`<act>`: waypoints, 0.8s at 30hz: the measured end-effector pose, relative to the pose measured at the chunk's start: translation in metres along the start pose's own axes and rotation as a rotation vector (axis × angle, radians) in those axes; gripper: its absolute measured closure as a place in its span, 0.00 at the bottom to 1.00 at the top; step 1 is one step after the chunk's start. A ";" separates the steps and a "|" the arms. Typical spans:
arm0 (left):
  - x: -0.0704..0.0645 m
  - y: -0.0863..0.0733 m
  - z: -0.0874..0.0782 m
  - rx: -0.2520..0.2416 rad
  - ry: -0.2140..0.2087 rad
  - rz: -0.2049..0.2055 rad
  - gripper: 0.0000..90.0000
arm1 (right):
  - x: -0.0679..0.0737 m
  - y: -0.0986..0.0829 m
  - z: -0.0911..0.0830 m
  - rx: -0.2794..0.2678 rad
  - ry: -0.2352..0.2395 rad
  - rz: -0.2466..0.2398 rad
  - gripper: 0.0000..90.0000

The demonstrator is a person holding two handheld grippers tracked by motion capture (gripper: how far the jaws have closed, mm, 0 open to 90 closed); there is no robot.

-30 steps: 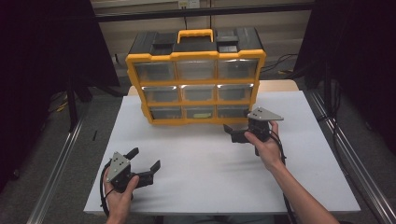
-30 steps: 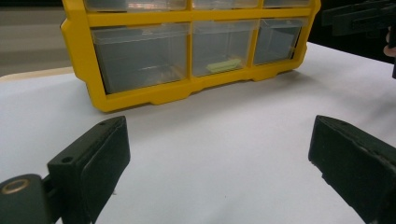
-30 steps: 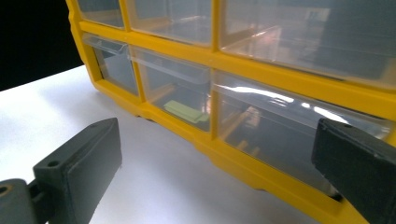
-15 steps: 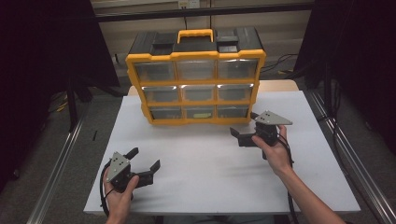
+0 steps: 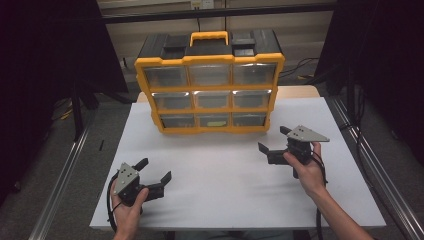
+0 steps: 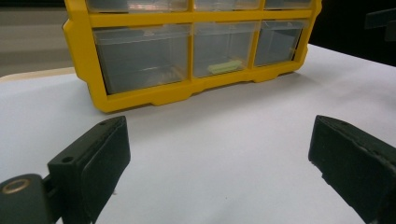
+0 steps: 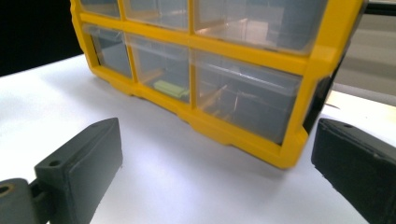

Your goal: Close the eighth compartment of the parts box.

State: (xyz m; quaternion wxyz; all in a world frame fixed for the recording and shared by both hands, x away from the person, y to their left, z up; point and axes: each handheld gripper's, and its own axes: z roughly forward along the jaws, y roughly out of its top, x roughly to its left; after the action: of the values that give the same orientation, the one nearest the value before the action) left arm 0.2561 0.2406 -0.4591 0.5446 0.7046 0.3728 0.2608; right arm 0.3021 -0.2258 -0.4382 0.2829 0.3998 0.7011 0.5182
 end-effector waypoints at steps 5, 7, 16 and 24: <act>0.000 0.000 0.000 -0.003 0.001 0.001 0.06 | -0.004 -0.003 -0.010 -0.004 -0.017 0.006 0.01; 0.000 0.000 0.000 -0.004 0.001 0.000 0.06 | -0.004 -0.005 -0.014 -0.006 -0.017 0.004 0.01; -0.001 0.000 0.000 0.001 0.001 0.001 0.06 | -0.009 -0.014 -0.038 -0.014 -0.052 0.031 0.02; -0.002 0.000 0.002 0.002 -0.005 -0.002 0.06 | -0.010 -0.019 -0.061 -0.017 -0.085 0.043 0.02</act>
State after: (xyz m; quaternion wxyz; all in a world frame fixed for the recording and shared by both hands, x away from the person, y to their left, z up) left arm 0.2565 0.2376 -0.4601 0.5450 0.7055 0.3723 0.2581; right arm 0.2529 -0.2679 -0.4384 0.3046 0.4342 0.6754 0.5125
